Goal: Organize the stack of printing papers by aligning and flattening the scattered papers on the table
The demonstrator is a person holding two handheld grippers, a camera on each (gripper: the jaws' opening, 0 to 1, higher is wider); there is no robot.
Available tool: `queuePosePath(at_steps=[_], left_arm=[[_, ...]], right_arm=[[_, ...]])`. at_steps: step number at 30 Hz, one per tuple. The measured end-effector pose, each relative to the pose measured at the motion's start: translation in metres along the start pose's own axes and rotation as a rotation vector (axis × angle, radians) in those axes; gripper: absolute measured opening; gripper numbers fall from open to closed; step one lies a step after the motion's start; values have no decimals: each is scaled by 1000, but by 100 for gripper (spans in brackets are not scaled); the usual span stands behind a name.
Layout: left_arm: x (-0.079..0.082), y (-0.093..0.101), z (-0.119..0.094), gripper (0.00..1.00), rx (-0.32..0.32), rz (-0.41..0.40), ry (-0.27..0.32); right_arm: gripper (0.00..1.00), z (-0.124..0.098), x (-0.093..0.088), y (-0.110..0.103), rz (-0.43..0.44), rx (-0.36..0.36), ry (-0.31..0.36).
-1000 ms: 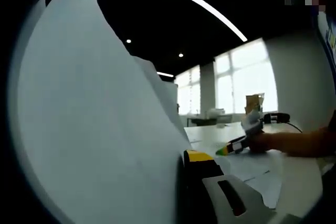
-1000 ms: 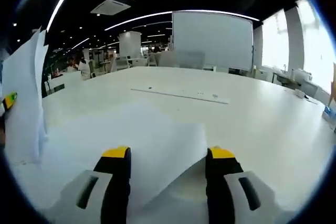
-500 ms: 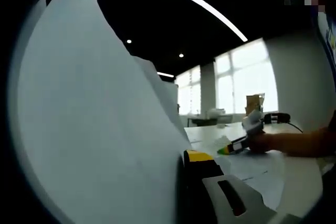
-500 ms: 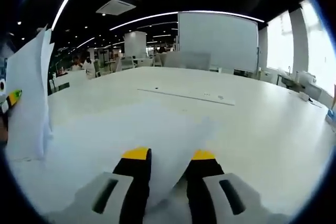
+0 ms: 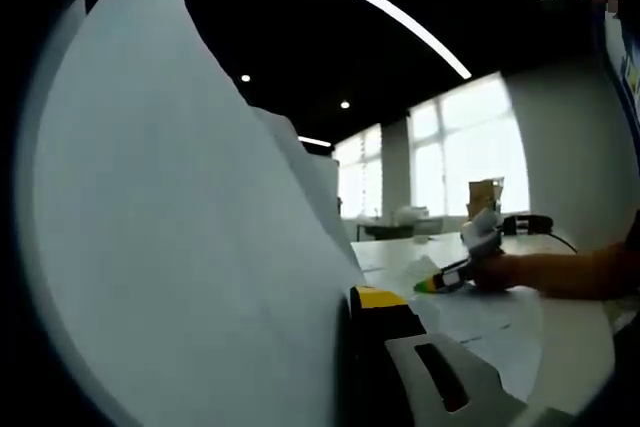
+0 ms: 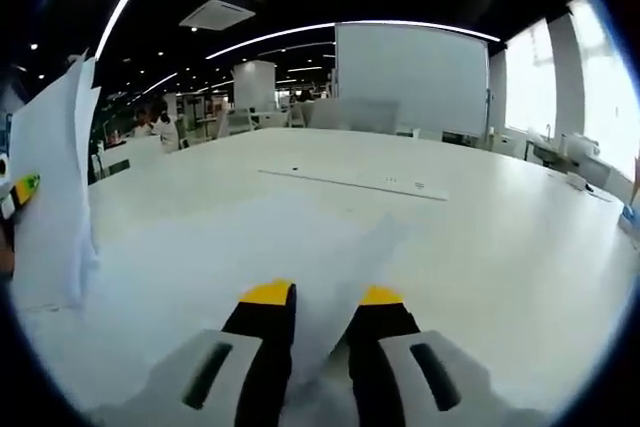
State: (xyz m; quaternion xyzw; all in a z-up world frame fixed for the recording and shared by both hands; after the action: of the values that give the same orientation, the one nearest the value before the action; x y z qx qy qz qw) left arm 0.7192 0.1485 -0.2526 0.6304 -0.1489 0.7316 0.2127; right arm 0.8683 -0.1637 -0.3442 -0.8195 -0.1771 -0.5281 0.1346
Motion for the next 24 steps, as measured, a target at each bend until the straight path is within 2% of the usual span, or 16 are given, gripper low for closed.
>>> queuePosePath(at_steps=[9,15,24], left_arm=[[0,1,0,10,-1,0,1],[0,1,0,10,0,2,0],[1,1,-1,10,1,0,3]], right_arm=[[13,-1,1,1,0,-6,4],[8,-5,0,0,-23,-19,10],[6,-7,0,0,-33,-26,14]])
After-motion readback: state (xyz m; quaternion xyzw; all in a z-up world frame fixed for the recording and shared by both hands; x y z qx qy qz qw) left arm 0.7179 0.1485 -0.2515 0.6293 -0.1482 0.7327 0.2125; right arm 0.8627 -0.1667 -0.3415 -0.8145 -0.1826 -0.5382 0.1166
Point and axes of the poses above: the point that each gripper's makers call its tool centre point, and the gripper's own axes: z roughly forward along the fingers, y roughly to its right, x roughly out of its top, the point moved 2 cm from there along -z, roughly backward along the fingers, and after that the axes turned 3 degrees about x, right-handed, at the moved point
